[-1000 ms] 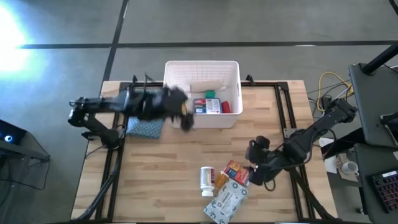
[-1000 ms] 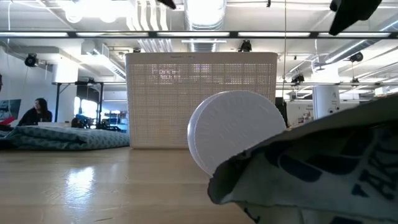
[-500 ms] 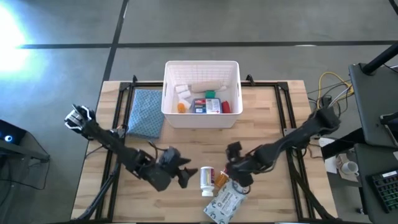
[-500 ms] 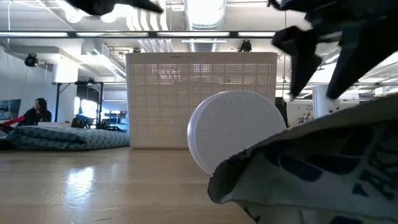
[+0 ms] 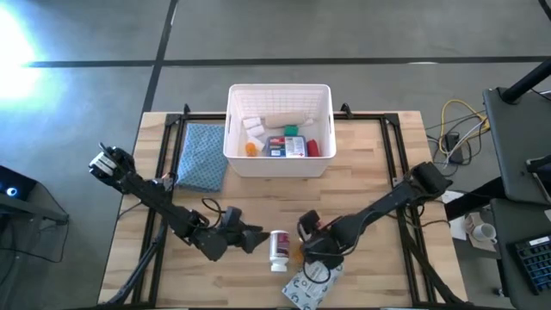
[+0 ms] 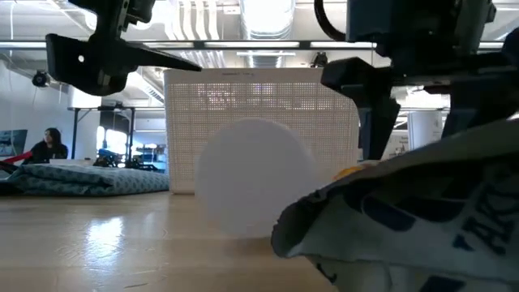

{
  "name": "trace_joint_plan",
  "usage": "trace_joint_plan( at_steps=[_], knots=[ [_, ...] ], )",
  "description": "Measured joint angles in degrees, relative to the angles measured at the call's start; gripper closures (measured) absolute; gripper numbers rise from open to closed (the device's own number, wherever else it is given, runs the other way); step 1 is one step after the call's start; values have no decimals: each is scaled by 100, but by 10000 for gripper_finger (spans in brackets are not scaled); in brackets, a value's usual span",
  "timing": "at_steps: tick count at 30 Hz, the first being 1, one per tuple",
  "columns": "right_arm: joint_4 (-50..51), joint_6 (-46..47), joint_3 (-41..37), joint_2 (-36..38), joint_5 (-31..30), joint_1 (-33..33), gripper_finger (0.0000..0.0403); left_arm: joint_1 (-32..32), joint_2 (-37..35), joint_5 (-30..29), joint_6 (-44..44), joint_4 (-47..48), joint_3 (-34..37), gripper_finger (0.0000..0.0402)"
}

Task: Pick & place medical supplies in basket/bin
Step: Put the yellow pill bottle into the white bin

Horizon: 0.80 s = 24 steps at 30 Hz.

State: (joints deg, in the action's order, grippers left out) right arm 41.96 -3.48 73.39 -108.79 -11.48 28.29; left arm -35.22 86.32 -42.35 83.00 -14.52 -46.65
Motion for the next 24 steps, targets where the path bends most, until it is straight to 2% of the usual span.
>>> trace_joint_plan(
  at_steps=[4, 9, 12, 17, 24],
  knots=[
    [204, -81, 54, 149, 0, -12, 150, 0, -2, 3, -418, 2, -43, 102],
    [-31, -688, 205, 264, 196, -11, 150, 0, -2, 29, -599, 57, 19, 102],
    [-397, -1163, 213, 221, 516, -29, 152, -17, -6, 249, -373, 128, 20, 102],
    [-820, -1616, 129, 210, 749, -70, 152, -122, -7, 1018, 308, 768, -99, 102],
    [-1281, -1795, 14, 210, 811, -240, 149, -517, -7, 1078, 1229, 1846, -375, 102]
  ],
)
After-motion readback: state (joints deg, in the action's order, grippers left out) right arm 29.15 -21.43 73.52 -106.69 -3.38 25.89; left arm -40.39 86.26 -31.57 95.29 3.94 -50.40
